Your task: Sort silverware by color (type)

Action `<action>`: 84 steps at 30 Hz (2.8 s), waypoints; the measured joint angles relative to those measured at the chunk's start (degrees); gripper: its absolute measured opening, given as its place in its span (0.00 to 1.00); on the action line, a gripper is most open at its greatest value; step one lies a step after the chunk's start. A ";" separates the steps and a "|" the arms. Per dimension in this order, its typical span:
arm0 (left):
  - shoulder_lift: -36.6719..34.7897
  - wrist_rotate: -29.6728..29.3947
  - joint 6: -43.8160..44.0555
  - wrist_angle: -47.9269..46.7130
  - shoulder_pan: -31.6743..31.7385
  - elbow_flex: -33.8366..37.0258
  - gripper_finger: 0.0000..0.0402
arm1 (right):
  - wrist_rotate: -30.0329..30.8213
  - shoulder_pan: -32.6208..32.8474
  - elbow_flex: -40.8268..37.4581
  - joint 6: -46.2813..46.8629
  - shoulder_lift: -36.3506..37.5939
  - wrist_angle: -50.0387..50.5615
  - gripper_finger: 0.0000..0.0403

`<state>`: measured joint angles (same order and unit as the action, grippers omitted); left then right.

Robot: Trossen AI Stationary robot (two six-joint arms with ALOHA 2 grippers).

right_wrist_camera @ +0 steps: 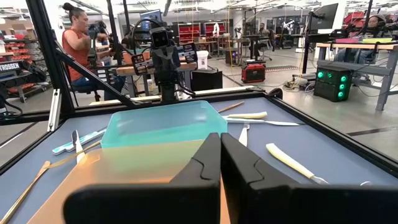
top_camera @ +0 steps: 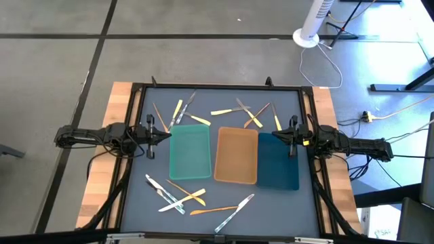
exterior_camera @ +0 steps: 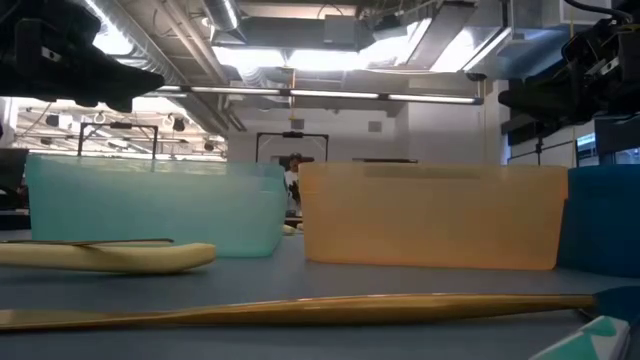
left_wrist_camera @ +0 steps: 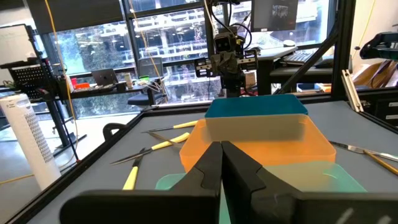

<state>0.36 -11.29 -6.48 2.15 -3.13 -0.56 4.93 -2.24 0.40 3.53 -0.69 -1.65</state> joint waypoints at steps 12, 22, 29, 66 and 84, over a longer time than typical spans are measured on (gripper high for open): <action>0.00 0.00 -0.02 0.01 0.01 0.01 0.00 | 0.07 -0.02 -0.07 0.13 0.02 -1.95 0.08; 0.00 0.00 0.00 0.02 0.02 0.02 0.00 | 4.70 0.00 -0.07 5.28 0.02 -2.35 0.45; 0.00 0.00 0.00 0.00 0.00 0.00 0.00 | 4.98 0.00 -0.07 5.29 0.02 -2.40 0.68; 0.00 -0.01 -0.09 0.00 0.02 0.00 0.00 | 22.50 0.00 15.91 10.21 -10.28 -0.77 0.78; 0.00 0.00 -0.11 0.02 0.02 0.00 0.00 | 41.55 -0.10 42.53 28.08 -37.51 35.97 0.78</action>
<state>0.36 -11.29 -6.59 2.17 -3.12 -0.56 46.48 -2.34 42.94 31.61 -38.20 34.32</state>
